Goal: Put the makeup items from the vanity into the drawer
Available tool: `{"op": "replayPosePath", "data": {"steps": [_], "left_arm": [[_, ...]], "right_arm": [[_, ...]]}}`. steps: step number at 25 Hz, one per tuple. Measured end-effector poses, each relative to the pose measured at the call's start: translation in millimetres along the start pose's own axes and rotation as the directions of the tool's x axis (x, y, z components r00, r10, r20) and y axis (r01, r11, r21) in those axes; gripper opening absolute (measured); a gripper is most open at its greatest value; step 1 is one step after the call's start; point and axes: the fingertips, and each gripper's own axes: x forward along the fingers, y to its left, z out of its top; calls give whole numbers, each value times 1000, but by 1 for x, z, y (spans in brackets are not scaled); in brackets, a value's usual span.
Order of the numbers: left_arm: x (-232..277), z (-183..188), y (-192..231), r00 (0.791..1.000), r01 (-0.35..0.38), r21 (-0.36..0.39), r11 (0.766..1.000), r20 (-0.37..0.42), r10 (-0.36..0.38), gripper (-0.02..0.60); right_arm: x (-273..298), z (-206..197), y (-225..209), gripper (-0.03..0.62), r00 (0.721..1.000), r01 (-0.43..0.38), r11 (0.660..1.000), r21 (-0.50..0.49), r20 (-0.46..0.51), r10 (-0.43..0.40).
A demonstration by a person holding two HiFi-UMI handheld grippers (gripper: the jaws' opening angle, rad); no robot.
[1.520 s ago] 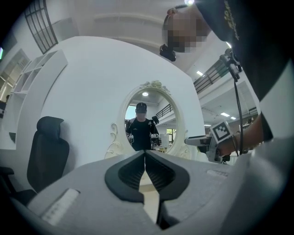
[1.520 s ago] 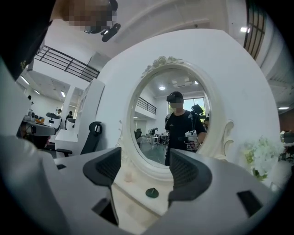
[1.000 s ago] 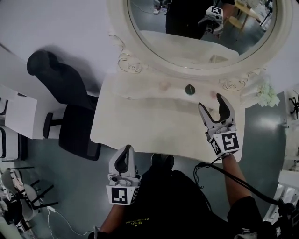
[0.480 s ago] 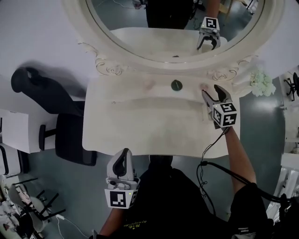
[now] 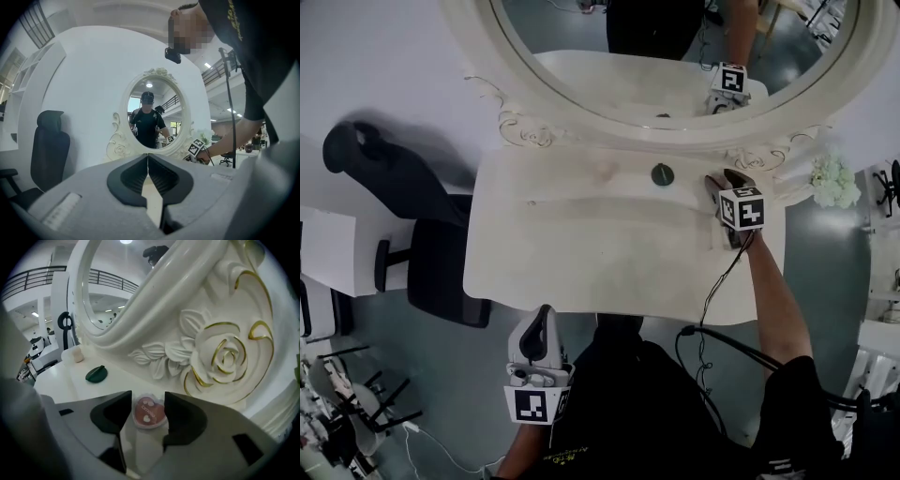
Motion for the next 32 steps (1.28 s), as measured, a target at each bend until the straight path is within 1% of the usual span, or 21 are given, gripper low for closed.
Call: {"op": "replayPosePath", "data": {"steps": [1,2,3,4,9,11,14,16,18,21,23,26,29,32], "left_arm": [[-1,-1,1,1000,-6,2,1000,-5,6,21],[-2,-2,1,1000,-10,3,1000,-7,10,21],[-3,-2,1,1000,-13,4,1000,-8,13,21],[-4,-1,1,1000,-15,6,1000,-7,15,21],[-6,-4,4,1000,-21,5,1000,-15,21,21],[-5,-4,4,1000,-19,3,1000,-15,20,21],[-3,-6,2,1000,-11,4,1000,-17,12,21],[-2,-7,1,1000,-9,2,1000,-20,9,21],[-1,-7,0,1000,-5,3,1000,-19,5,21],[-1,-5,-1,1000,-4,8,1000,-13,5,21],[0,-4,0,1000,-4,10,1000,-14,4,21],[1,-4,0,1000,2,13,1000,-16,-2,21],[5,-3,-3,1000,25,15,1000,-13,-25,21],[10,-3,-9,998,61,18,998,-13,-61,21]], "right_arm": [[2,1,-1,221,1000,10,1000,-10,-6,-10],[3,2,-2,233,1000,19,1000,-22,-8,-20],[4,3,-3,266,1000,29,999,-30,-7,-29],[4,3,-4,284,999,36,999,-34,-4,-36],[3,6,-8,298,997,75,994,-75,9,-75],[5,3,-10,299,998,70,997,-43,0,-70],[8,-3,-12,304,999,28,997,76,-27,-26],[8,-5,-10,282,999,0,993,116,-42,4],[8,-6,-7,244,999,-8,993,118,-49,14],[6,-6,-5,238,999,-1,995,101,-40,5],[2,-8,-2,236,999,-10,997,80,-36,13],[-10,-12,7,236,999,-28,999,27,-17,28],[-35,-4,14,236,999,-35,999,-13,35,35],[-72,5,16,236,995,-29,999,-32,91,32]]}}
